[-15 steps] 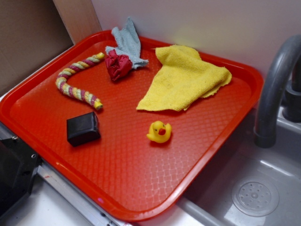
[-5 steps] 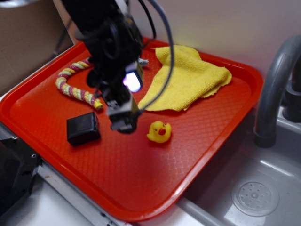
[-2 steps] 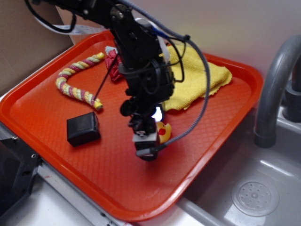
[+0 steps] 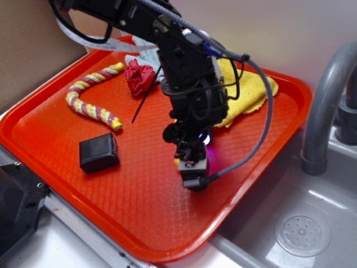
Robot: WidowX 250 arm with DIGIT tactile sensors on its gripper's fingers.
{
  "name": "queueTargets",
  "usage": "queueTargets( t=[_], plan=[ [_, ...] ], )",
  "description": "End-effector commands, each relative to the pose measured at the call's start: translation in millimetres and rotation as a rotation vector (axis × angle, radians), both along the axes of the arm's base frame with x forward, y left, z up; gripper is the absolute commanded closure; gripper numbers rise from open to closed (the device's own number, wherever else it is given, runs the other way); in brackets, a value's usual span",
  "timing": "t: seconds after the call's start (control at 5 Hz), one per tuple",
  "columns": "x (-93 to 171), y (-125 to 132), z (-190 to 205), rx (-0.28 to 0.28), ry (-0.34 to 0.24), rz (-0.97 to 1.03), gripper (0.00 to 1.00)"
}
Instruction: Grab the yellow duck.
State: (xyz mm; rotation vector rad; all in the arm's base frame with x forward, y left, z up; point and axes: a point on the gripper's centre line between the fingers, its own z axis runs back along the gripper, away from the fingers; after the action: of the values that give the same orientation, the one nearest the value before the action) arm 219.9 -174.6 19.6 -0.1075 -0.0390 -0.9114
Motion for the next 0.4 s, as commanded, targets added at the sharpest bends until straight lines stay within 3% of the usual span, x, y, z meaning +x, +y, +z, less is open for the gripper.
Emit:
queueTargets(
  t=[0.0, 0.2],
  plan=[
    [-31, -9, -1, 0.044, -0.011, -0.026, 1.0],
    [-34, -4, 10, 0.047, -0.022, 0.003, 1.0]
  ],
)
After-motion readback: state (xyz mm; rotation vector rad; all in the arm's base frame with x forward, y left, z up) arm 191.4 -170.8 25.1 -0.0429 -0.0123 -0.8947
